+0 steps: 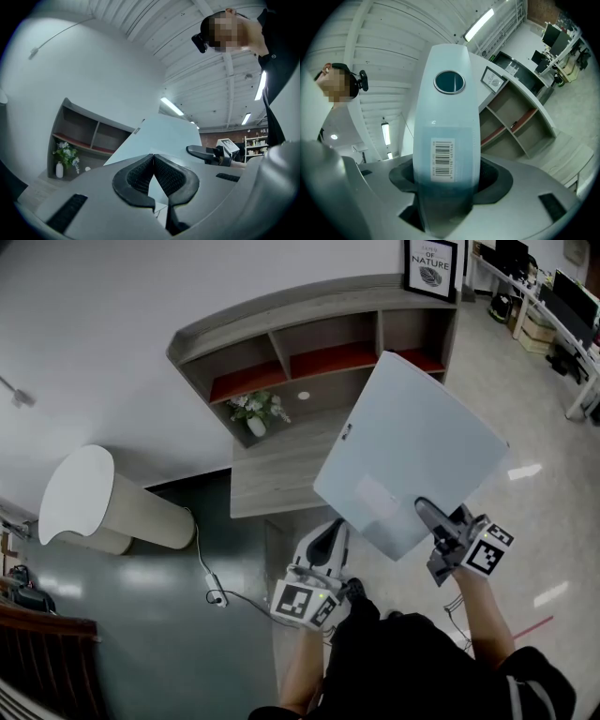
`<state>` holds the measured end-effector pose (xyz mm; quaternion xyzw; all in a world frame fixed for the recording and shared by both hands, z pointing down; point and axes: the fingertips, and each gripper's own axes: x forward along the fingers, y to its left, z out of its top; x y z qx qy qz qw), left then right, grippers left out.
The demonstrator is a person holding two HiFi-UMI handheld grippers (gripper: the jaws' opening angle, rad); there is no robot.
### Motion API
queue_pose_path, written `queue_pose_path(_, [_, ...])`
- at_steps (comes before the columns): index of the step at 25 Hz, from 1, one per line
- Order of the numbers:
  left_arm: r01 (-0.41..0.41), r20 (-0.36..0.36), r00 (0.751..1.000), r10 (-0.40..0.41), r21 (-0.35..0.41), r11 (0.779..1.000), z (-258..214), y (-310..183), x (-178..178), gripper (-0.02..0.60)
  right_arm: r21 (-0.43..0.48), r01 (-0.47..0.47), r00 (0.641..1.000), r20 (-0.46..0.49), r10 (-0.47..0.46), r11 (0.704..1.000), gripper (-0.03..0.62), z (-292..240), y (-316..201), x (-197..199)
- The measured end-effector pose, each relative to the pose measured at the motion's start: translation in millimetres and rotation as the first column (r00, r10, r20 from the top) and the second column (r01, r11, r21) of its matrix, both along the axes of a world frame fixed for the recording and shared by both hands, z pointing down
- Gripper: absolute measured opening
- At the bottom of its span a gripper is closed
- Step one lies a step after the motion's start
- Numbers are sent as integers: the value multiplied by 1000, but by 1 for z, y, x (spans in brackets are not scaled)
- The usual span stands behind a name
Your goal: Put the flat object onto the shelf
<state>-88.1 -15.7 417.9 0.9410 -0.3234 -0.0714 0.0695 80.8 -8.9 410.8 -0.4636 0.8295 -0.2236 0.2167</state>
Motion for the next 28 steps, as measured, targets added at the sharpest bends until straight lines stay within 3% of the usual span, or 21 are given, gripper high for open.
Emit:
queue_pose_path(9, [-27, -5, 1000, 27, 27, 999, -6, -39, -15, 15, 56, 15, 999, -40, -13, 998, 282, -16, -38, -23])
queue_pose_path(13, [-22, -5, 1000, 23, 14, 1000, -6, -42, -18, 15, 59, 20, 999, -50, -17, 998, 281, -19, -39, -25])
queue_pose_path(21, [-27, -29, 999, 27, -19, 999, 0, -96, -37, 15, 52, 40, 997, -68, -37, 998, 279, -19, -93, -47])
queue_pose_path(28, [16, -10, 1000, -16, -21, 1000, -7, -126, -36, 15, 71, 122, 989, -87, -116, 990, 279, -30, -131, -49])
